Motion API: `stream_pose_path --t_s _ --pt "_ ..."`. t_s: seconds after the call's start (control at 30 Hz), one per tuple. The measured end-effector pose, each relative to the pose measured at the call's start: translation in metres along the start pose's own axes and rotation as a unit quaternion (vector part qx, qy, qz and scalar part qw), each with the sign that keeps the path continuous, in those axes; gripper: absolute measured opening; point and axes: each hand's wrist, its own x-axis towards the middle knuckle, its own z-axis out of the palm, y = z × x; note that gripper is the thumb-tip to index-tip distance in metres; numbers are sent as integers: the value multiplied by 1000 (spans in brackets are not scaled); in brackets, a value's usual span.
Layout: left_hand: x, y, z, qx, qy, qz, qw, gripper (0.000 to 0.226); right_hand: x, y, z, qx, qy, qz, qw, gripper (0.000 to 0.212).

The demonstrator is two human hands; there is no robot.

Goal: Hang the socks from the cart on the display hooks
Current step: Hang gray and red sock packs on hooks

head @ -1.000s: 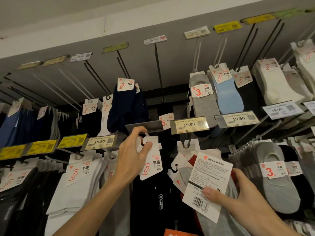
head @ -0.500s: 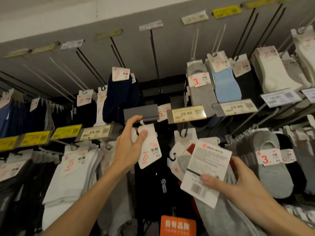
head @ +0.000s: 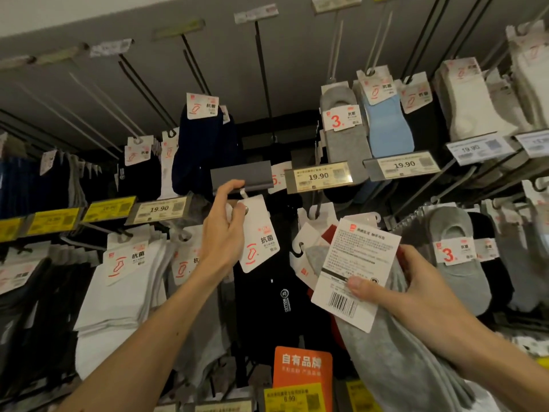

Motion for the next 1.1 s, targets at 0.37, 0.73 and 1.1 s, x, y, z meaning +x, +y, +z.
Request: stream_pose_path --t_s 0.37,0.73,1.1 --pt "19 13 -12 29 -15 -43 999 30 0 -9 6 -11 -3 -13 1000 59" --pt "17 14 -6 -36 1 -72 997 37 -1 -12 2 -19 10 -6 1000 62" --pt "-1 6 3 -23 7 -89 996 59 -3 -14 5 -6 20 -14 1000 49"
